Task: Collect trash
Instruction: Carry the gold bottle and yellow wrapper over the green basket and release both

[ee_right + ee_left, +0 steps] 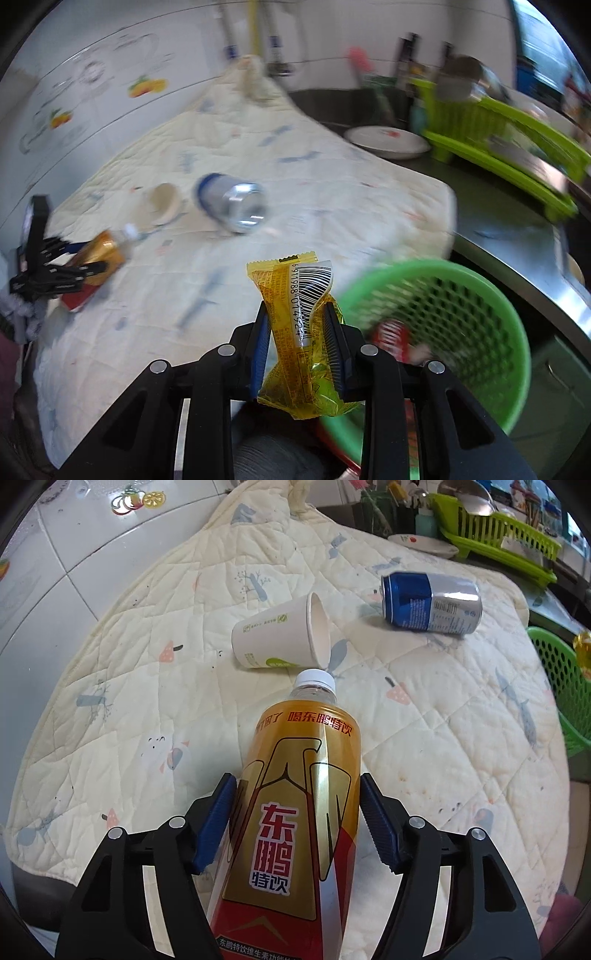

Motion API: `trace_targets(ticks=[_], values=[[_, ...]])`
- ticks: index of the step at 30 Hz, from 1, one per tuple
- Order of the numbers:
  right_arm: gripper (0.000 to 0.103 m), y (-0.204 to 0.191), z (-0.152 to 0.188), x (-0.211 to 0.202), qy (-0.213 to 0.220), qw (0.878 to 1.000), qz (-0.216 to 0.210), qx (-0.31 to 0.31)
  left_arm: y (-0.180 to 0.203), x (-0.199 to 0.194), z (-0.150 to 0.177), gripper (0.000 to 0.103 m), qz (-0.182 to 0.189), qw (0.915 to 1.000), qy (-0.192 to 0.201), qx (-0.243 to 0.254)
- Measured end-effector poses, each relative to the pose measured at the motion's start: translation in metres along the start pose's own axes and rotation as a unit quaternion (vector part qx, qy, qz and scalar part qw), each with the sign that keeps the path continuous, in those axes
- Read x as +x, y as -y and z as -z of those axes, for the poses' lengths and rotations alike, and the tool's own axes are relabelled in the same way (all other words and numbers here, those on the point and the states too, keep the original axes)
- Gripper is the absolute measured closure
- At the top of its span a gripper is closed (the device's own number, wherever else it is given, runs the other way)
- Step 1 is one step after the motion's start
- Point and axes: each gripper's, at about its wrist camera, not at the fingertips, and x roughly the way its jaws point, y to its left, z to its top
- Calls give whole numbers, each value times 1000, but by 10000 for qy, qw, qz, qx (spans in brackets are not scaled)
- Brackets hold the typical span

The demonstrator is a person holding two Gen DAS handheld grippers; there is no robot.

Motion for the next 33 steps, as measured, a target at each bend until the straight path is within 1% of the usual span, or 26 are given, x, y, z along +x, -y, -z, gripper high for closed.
trace_targets(ticks=[4,6,7,8,11,15,16,17,18,19,23,26,30,33], values=[[75,44,13,-3,-52,9984,390,404,4,-15,-5,37,203,9995,203,-126],[74,64,18,-1,-109,9968,476,629,11,-25,-10,37,324,9989,324,-124],[74,74,21,-1,-114,9955,619,714,15,-29,-12,37,397,9984,375,-130],[72,79,23,0,-123,9946,684,766,21,-34,-15,37,488,9978,426,-125],[70,102,34,7,-236,9908,740,1107,44,-44,-25,37,684,9960,568,-60],[68,124,50,13,-325,9860,926,1349,79,-57,-39,37,1050,9915,766,64],[66,128,52,14,-324,9852,901,1418,89,-59,-43,37,1155,9900,802,119],[58,134,56,13,-320,9841,870,1518,100,-61,-47,37,1227,9888,832,184],[53,137,58,13,-296,9832,907,1557,114,-63,-52,37,1284,9876,866,267],[52,139,58,12,-271,9829,928,1565,127,-64,-58,37,1386,9859,884,325],[50,149,63,1,-167,9815,986,1634,175,-63,-74,37,1771,9793,862,475],[49,151,65,-13,-43,9820,928,1642,211,-60,-82,37,1980,9750,787,626],[46,152,71,-34,130,9831,867,1606,259,-52,-91,37,2259,9696,592,727],[45,152,77,-52,279,9838,856,1551,294,-40,-99,37,2491,9647,371,770]])
